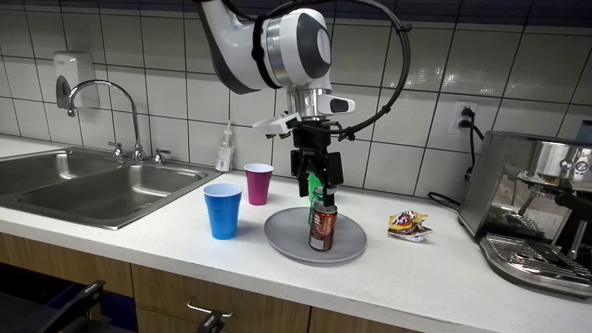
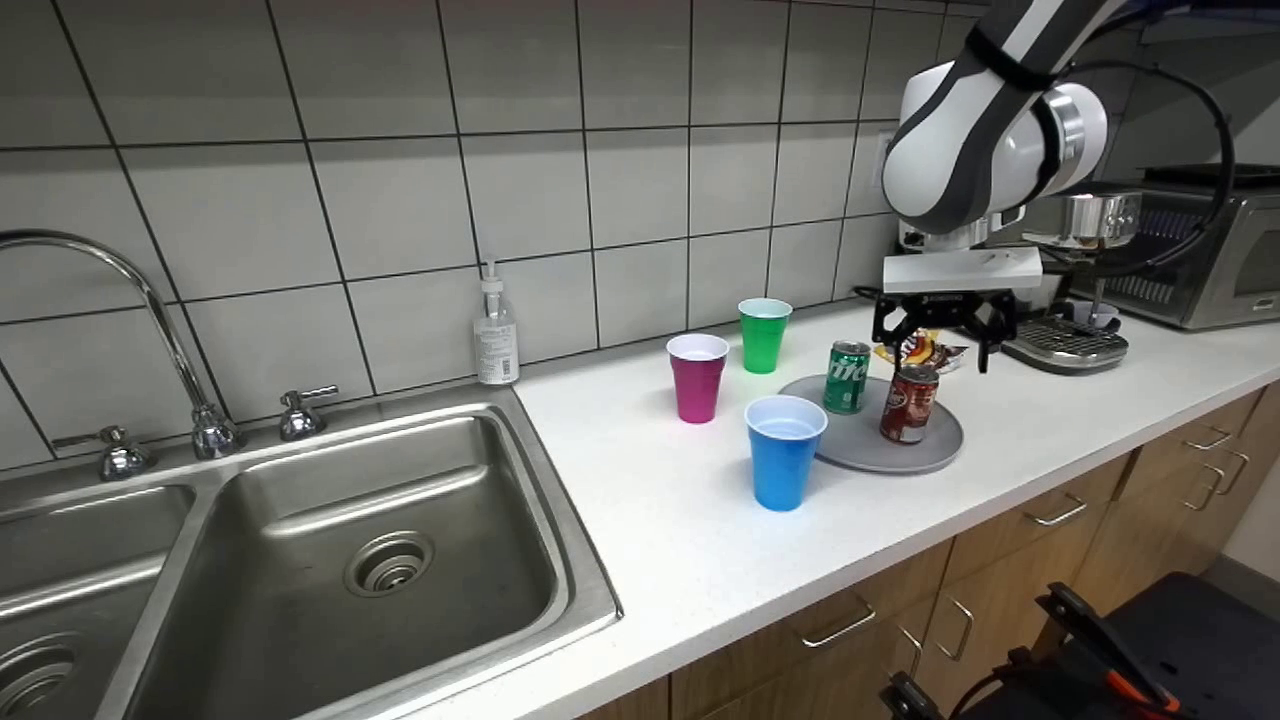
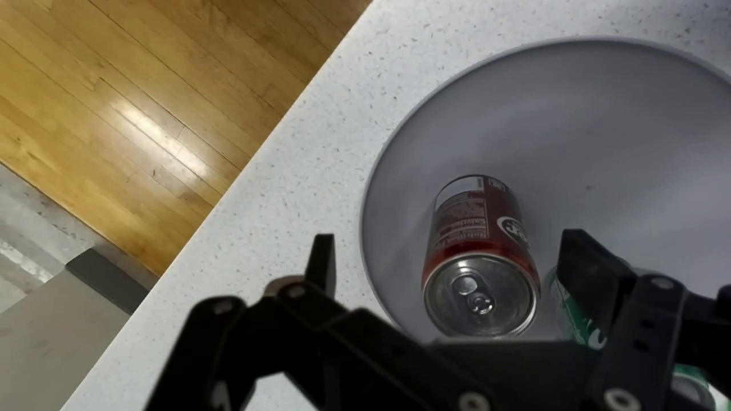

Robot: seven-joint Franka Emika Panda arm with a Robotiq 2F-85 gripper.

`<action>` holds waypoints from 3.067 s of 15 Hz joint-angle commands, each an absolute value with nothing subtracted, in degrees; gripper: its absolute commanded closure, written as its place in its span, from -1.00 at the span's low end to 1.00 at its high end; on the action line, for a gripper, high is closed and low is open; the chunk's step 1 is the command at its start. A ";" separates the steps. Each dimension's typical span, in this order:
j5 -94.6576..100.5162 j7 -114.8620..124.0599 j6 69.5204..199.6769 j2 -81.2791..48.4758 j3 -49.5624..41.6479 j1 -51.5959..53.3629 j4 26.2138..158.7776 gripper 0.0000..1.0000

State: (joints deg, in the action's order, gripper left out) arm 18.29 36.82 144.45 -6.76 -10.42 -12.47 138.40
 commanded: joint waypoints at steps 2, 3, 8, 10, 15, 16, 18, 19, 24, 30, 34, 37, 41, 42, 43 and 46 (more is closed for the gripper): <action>17.61 37.38 144.92 -10.86 -12.49 -10.32 135.11 -1.00; 17.36 37.45 144.96 -11.74 -12.74 -10.01 134.46 -1.00; 15.40 37.01 144.72 -15.40 -13.78 -8.78 131.62 -1.00; 14.10 36.59 144.59 -16.70 -14.02 -8.47 130.65 -1.00; 8.52 35.34 144.93 -19.64 -13.91 -8.41 128.84 -1.00; 7.42 35.16 144.99 -20.13 -13.97 -8.48 128.47 -1.00; 5.59 34.80 145.05 -20.92 -14.05 -8.59 127.77 -1.00; 4.92 34.67 145.12 -21.33 -14.18 -8.58 127.33 -1.00; 2.34 34.07 144.95 -22.89 -14.64 -8.75 125.01 -1.00; 0.90 33.39 144.75 -24.22 -15.18 -8.87 123.27 -0.48; 0.52 33.09 144.27 -23.77 -15.52 -8.72 123.11 0.14; 0.73 33.09 143.68 -22.68 -15.70 -8.48 123.77 0.21; 0.88 32.98 142.82 -20.43 -15.84 -8.33 125.26 0.21; 0.81 32.81 142.62 -19.53 -15.81 -8.34 125.90 0.21; 0.70 32.63 142.48 -18.56 -15.79 -8.41 126.53 0.21; 0.96 32.19 141.79 -15.71 -15.99 -8.59 128.19 0.21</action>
State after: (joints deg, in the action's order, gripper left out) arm 1.88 34.60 144.31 -21.16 -15.11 -8.97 125.29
